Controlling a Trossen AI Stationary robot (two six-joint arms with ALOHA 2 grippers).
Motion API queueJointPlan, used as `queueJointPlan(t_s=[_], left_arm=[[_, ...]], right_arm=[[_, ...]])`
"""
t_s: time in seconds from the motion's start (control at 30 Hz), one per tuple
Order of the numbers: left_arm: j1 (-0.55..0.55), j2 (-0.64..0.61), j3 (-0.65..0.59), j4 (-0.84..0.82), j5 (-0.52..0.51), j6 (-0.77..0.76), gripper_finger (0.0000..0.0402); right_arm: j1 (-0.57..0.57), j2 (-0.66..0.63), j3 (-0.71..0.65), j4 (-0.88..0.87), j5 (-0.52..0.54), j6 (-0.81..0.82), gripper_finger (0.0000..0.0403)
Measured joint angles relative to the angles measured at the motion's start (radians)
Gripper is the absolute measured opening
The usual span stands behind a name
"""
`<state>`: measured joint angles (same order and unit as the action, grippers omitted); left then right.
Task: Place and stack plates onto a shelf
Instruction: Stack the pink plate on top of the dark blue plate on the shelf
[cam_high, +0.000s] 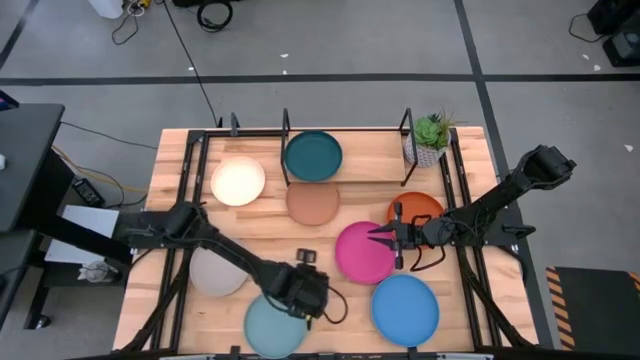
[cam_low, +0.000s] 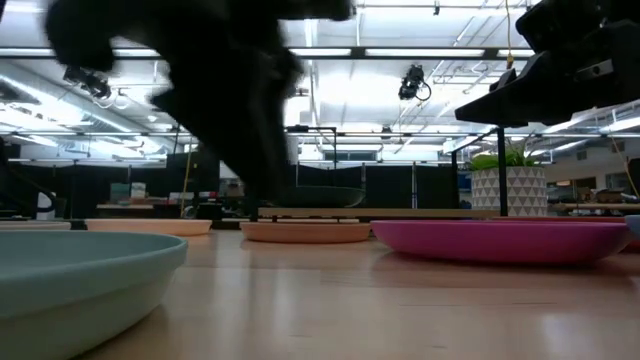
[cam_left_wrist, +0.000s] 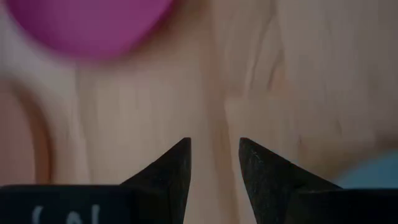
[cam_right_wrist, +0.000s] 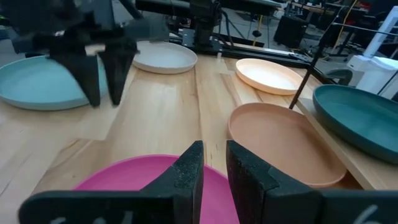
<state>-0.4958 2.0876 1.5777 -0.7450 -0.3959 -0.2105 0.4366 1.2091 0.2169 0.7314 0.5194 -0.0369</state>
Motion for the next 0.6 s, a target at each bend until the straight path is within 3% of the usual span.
queueJointPlan(t_s=[0.23, 0.33, 0.6], left_arm=[[0.112, 0.064, -0.002, 0.198, -0.001, 0.303, 0.0142], [0.153, 0.078, -0.002, 0.25, 0.051, 0.394, 0.0142], [0.208, 0.09, -0.001, 0.287, 0.153, 0.517, 0.0142]], right_arm=[[0.0, 0.0, 0.0, -0.012, 0.003, -0.006, 0.0075], [0.0, 0.0, 0.0, -0.018, 0.003, -0.007, 0.0075], [0.0, 0.0, 0.0, -0.032, 0.008, -0.001, 0.0075]])
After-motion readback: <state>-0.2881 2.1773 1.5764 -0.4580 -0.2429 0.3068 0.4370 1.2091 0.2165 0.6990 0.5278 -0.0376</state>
